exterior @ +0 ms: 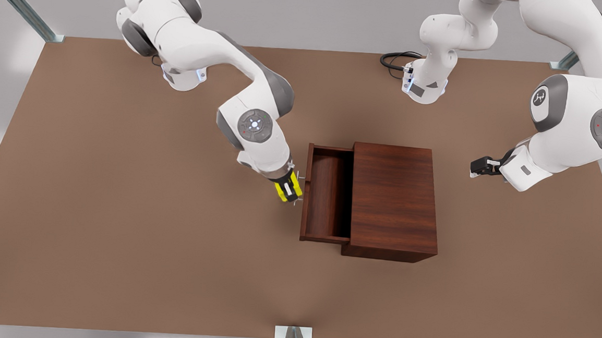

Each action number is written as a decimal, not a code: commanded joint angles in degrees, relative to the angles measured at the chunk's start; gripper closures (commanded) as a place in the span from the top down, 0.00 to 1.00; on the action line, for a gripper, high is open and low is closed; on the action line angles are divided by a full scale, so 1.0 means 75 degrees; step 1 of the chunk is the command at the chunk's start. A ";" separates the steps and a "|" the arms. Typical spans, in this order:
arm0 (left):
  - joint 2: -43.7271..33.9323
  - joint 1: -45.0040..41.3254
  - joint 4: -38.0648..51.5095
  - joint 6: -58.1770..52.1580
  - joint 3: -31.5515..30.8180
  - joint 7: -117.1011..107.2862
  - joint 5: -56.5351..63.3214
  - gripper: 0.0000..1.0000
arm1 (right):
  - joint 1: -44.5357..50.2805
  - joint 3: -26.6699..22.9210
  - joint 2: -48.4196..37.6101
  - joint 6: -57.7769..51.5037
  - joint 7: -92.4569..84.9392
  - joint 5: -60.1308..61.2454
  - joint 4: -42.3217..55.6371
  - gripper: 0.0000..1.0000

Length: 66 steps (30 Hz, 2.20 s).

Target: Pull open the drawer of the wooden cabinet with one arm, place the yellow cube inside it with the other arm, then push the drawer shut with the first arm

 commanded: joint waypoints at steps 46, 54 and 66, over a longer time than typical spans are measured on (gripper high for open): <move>0.5441 -0.6468 0.4773 0.3721 -0.0493 -1.3656 0.2372 1.00 | -0.3124 -0.2633 -0.2711 -0.1055 -1.4441 -0.0177 -0.4329 1.00; 0.6086 -0.6621 0.4773 0.4530 -0.0059 -1.3258 0.2454 1.00 | -0.3264 -0.2703 -0.2547 -0.0738 -1.4300 0.0034 -0.4565 1.00; 0.6320 -0.6468 0.4375 0.4050 -0.0094 -1.0926 0.2430 1.00 | -0.3264 -0.2715 -0.2500 -0.0797 -1.4253 0.0045 -0.4541 1.00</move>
